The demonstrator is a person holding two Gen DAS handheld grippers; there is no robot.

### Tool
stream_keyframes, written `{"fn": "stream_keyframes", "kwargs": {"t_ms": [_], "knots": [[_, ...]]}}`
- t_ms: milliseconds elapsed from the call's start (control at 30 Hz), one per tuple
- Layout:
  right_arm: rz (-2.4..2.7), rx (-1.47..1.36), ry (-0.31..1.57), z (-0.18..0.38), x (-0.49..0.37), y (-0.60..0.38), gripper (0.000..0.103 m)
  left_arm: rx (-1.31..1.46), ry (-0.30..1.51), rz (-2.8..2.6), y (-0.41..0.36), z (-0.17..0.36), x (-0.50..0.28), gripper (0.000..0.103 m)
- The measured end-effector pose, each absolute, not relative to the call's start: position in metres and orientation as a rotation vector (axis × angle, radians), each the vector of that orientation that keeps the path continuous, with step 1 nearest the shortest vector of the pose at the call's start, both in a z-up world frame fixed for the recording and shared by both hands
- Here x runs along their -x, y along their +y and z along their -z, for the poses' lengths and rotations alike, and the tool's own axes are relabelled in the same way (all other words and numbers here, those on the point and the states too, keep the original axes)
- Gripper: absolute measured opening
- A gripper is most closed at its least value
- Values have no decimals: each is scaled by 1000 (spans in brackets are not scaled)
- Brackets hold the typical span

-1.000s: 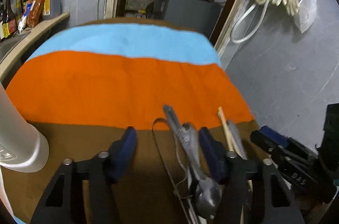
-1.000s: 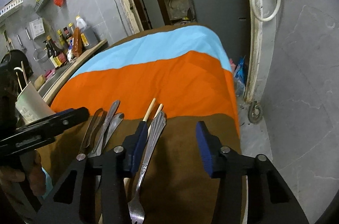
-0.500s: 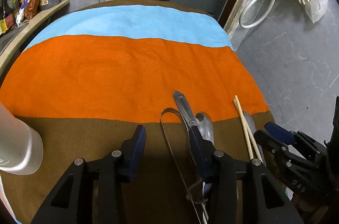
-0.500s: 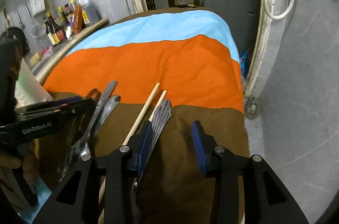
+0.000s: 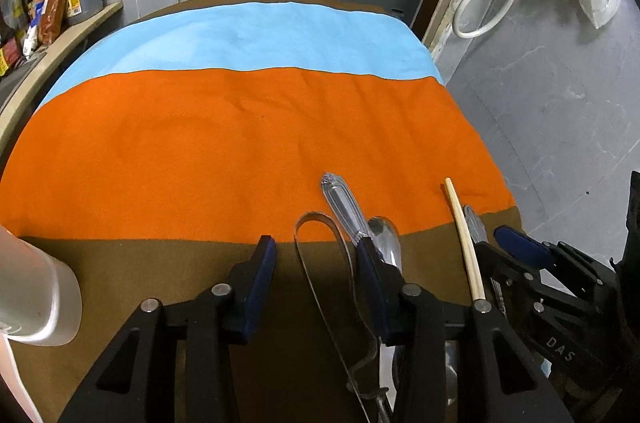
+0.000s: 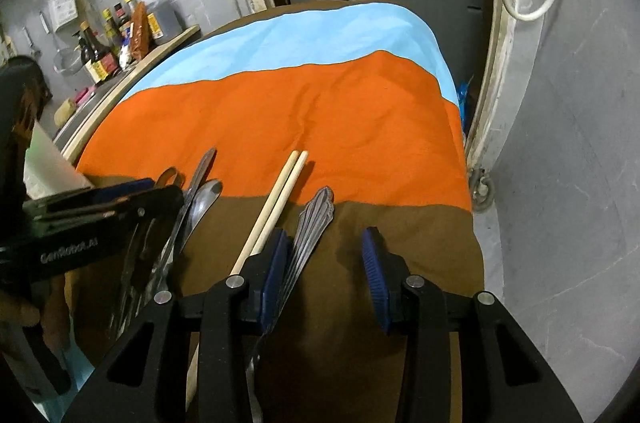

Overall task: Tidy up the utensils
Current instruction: 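Grasp a metal fork with the right tool while the left tool grasps a metal spoon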

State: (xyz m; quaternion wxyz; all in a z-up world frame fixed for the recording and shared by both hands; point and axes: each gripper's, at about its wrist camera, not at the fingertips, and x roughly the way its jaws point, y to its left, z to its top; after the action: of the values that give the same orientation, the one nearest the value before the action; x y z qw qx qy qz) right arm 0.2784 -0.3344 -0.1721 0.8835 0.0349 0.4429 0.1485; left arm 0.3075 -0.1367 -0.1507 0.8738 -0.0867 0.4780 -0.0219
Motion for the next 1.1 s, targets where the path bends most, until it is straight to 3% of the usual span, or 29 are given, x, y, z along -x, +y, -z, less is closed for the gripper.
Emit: {"fn": "stream_keyframes", "kwargs": {"t_ms": [267, 400, 733, 867, 1100], "knots": [[-313, -40, 974, 173, -282, -328, 33, 220, 1023, 68, -129, 151, -300, 26], [-318, -67, 979, 172, -278, -336, 20, 210, 1039, 97, -130, 152, -293, 26], [-341, -200, 1050, 181, -293, -347, 19, 220, 1047, 88, -130, 151, -293, 25], [-339, -272, 1048, 184, -290, -351, 13, 298, 1042, 100, -123, 147, -287, 24], [-347, -373, 1007, 180, -267, -360, 11, 324, 946, 140, -124, 125, -260, 23]]}}
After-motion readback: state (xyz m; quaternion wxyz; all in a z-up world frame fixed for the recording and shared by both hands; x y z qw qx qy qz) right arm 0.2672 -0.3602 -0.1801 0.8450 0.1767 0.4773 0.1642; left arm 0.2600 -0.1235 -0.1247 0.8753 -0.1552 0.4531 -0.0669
